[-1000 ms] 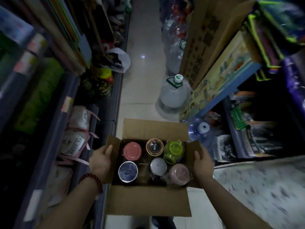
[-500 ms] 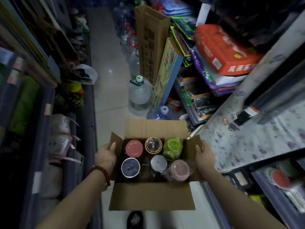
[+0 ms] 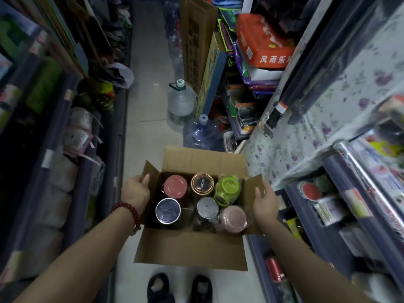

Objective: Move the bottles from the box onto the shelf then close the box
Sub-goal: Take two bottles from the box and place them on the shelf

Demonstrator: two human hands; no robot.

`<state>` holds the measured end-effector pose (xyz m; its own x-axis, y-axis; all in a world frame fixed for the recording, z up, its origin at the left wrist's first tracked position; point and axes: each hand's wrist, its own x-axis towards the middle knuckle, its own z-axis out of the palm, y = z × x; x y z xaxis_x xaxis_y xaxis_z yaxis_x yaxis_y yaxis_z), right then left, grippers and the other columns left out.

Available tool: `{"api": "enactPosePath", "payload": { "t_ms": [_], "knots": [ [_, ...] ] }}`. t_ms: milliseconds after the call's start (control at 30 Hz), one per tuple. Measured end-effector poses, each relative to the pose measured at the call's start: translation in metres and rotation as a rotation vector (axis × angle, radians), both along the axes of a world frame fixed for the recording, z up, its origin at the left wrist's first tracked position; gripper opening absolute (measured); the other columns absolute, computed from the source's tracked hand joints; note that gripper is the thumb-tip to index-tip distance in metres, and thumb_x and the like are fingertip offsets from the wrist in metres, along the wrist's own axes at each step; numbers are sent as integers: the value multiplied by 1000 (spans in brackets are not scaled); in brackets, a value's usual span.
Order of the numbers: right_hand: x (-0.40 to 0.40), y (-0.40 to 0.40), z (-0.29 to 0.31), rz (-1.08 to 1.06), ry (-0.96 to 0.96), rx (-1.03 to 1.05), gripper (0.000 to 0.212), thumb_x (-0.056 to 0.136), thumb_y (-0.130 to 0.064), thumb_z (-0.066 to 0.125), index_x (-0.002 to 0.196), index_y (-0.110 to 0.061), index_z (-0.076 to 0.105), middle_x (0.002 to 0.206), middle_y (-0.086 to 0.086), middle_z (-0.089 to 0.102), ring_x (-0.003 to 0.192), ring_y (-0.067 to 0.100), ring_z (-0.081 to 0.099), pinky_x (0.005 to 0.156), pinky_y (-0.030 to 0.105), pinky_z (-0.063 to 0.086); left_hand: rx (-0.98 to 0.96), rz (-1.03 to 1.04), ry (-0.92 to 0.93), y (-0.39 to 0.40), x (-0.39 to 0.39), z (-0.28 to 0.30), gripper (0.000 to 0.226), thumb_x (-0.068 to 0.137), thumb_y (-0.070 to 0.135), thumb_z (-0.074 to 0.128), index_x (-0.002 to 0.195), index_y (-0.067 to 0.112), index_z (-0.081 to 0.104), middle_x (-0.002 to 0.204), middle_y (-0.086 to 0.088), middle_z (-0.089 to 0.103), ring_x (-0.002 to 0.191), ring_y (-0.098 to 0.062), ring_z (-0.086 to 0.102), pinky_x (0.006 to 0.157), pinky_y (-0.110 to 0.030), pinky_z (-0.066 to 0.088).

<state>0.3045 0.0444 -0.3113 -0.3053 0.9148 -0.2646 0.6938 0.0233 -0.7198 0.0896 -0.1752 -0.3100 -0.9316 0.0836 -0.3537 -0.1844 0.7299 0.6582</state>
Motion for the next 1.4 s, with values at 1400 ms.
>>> {"api": "enactPosePath", "payload": {
  "t_ms": [1400],
  "knots": [
    [57, -48, -487, 35, -134, -25, 32, 98, -13, 44, 129, -10, 52, 126, 14, 62, 115, 37, 55, 94, 40, 42, -118, -10, -16, -39, 76, -498, 35, 97, 27, 46, 103, -1, 67, 101, -24, 67, 93, -36, 60, 76, -31, 38]
  ]
}}
